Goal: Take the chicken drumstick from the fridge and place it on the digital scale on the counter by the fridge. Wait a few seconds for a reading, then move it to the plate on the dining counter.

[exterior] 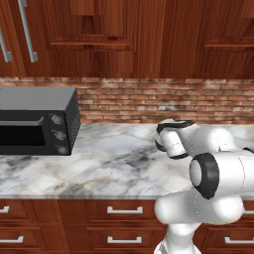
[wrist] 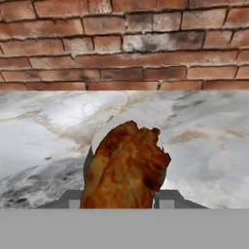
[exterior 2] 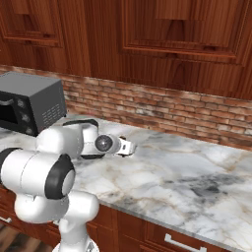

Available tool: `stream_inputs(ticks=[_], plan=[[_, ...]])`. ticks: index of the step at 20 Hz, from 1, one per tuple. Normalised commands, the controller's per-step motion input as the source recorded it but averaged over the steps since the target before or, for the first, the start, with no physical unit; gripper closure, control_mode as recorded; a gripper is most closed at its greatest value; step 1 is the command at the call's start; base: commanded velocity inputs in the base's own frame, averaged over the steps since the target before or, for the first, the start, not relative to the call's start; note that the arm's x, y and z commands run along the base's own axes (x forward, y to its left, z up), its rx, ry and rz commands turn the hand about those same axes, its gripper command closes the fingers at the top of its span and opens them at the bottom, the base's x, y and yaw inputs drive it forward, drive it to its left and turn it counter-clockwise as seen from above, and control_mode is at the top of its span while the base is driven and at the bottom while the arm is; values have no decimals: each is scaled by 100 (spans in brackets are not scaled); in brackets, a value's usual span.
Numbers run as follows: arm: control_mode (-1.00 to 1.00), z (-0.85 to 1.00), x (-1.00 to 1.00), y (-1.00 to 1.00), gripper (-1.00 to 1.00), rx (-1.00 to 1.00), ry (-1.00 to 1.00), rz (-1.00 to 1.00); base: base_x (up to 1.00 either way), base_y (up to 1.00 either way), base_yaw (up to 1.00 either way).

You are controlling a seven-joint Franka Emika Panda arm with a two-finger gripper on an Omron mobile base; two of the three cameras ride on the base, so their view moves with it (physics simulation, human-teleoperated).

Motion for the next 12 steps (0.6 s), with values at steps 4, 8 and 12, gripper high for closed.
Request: stream_inputs(ticks=[4, 8, 12], plan=[[-100, 100, -94, 20, 100, 8, 1, 4, 0, 0, 0], [-100, 100, -54, 22, 100, 8, 4, 5, 0, 0, 0], [-100, 100, -19, 14, 100, 7, 20, 7, 0, 0, 0]])
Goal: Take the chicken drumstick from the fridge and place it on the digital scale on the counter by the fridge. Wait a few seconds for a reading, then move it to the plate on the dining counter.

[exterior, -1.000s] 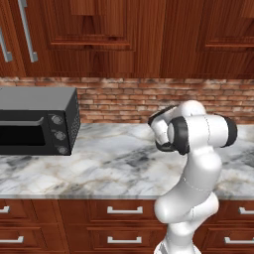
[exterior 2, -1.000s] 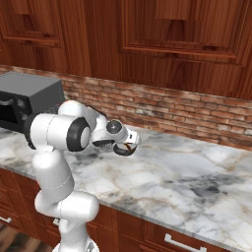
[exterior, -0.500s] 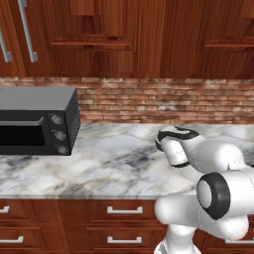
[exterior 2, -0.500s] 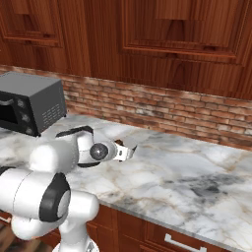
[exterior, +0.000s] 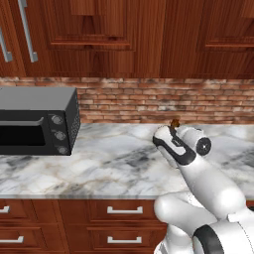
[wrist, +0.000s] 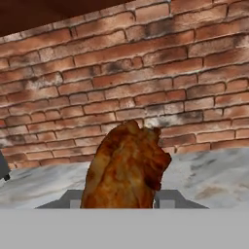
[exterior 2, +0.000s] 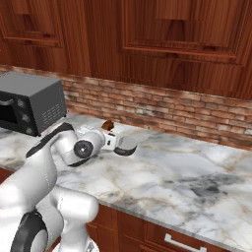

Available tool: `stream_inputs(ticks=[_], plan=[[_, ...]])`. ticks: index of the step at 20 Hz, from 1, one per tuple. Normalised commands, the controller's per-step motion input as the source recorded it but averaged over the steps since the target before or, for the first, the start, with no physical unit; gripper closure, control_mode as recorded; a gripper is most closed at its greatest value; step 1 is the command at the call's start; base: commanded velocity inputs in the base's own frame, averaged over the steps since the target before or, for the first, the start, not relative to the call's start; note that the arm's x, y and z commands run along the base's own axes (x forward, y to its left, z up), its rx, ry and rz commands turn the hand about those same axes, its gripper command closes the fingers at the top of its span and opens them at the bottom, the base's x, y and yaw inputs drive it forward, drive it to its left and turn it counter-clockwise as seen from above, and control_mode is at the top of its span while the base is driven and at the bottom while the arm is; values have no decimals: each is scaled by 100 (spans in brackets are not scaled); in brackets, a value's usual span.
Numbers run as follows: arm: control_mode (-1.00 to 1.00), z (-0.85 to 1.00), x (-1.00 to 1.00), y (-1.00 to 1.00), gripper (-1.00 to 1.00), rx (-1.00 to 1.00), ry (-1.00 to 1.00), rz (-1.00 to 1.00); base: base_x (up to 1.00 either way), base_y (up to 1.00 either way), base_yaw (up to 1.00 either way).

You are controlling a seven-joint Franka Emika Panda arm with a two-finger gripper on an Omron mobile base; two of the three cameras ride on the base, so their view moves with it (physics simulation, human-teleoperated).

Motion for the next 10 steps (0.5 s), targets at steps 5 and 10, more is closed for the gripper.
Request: stream_inputs(ticks=[5, 10], plan=[[-100, 100, -39, 11, 100, 3, 53, 12, 0, 0, 0], [-100, 100, -72, 8, 100, 3, 54, 14, 0, 0, 0]])
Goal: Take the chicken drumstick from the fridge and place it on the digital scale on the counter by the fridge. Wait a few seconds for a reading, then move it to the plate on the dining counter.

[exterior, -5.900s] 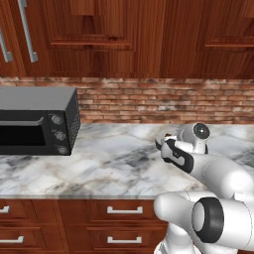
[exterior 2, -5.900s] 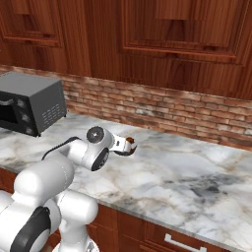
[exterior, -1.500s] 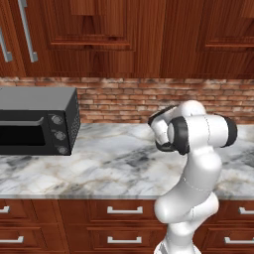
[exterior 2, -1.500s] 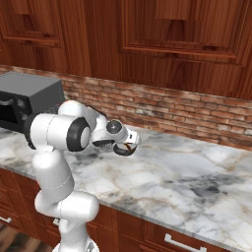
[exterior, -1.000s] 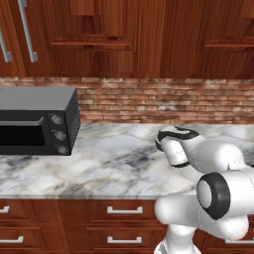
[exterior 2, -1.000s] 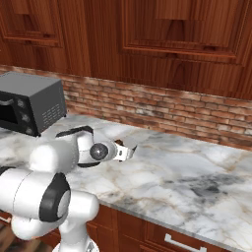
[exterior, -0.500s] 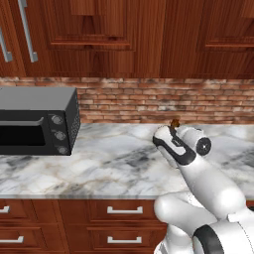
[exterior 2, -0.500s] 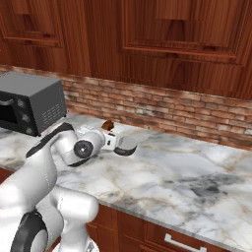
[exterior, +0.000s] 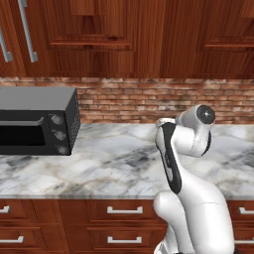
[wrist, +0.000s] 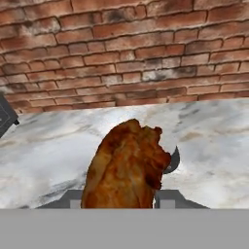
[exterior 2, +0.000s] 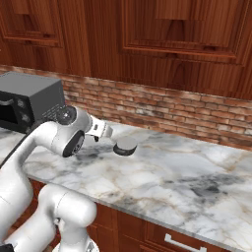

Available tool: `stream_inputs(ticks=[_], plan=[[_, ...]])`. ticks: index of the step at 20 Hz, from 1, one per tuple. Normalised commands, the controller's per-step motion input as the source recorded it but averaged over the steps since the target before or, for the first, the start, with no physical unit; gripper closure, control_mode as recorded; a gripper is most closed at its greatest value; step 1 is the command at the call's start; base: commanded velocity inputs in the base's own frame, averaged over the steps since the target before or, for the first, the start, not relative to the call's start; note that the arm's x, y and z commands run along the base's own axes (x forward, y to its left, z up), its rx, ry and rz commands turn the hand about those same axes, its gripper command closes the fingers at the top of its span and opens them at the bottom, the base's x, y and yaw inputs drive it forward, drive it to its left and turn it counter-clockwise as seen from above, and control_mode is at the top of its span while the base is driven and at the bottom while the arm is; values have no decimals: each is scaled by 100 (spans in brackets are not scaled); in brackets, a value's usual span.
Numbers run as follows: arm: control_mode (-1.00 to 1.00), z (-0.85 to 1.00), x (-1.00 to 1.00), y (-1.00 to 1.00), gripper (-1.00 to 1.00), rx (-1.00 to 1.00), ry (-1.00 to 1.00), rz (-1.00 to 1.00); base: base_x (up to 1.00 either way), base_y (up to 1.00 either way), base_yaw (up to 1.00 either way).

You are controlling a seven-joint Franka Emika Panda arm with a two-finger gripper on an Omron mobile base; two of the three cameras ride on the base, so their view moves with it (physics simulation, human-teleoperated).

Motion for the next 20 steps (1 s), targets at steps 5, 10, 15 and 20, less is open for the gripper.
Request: stream_inputs(ticks=[5, 10, 15, 20], plan=[[-100, 95, -66, 1, 100, 2, 48, 15, 0, 0, 0], [-100, 24, -48, 2, 100, 0, 33, 17, 0, 0, 0], [-100, -14, -22, 14, 100, 0, 25, 14, 0, 0, 0], [-100, -20, -17, 8, 100, 0, 16, 11, 0, 0, 0]])
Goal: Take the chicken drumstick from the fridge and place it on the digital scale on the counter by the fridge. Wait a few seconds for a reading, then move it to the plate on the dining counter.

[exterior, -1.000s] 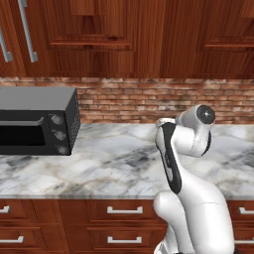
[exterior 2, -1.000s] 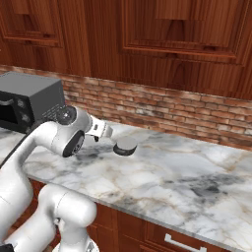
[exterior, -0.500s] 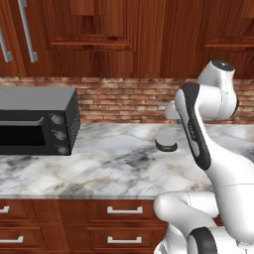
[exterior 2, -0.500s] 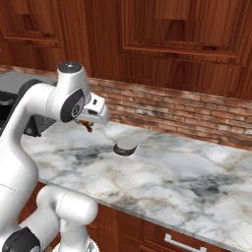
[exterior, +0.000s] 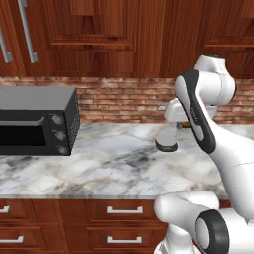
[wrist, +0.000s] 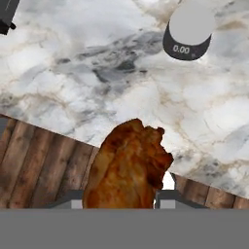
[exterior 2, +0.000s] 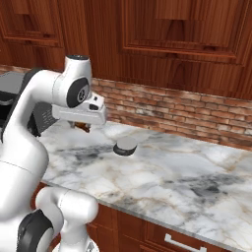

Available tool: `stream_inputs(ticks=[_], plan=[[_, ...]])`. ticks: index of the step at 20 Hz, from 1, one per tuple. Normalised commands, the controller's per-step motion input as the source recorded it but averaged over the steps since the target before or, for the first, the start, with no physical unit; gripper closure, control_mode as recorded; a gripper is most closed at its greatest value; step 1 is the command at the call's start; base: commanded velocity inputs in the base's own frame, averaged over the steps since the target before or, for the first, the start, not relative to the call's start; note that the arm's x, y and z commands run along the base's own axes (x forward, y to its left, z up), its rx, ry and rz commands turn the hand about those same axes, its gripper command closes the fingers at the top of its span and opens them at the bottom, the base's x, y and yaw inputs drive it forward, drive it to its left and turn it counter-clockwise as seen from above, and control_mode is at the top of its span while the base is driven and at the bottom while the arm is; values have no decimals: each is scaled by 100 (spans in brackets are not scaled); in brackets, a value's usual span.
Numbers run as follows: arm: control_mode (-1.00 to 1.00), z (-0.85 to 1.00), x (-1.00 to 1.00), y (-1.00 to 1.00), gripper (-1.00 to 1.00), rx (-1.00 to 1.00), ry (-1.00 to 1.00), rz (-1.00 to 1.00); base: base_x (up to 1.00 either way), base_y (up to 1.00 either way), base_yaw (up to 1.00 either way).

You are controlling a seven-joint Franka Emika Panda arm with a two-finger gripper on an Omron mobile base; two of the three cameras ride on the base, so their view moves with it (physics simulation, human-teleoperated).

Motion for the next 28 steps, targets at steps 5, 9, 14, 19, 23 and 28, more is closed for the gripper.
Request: stream_inputs(ticks=[5, 9, 14, 19, 23, 28], plan=[[100, 0, 0, 0, 100, 0, 0, 0, -93, 11, 23], [100, 0, 0, 0, 100, 0, 0, 0, -93, 21, 72], [100, 0, 0, 0, 100, 0, 0, 0, -46, 1, 100], [100, 0, 0, 0, 100, 0, 0, 0, -61, 0, 98], [100, 0, 0, 0, 100, 0, 0, 0, -95, 0, 84], [100, 0, 0, 0, 100, 0, 0, 0, -100, 4, 50]])
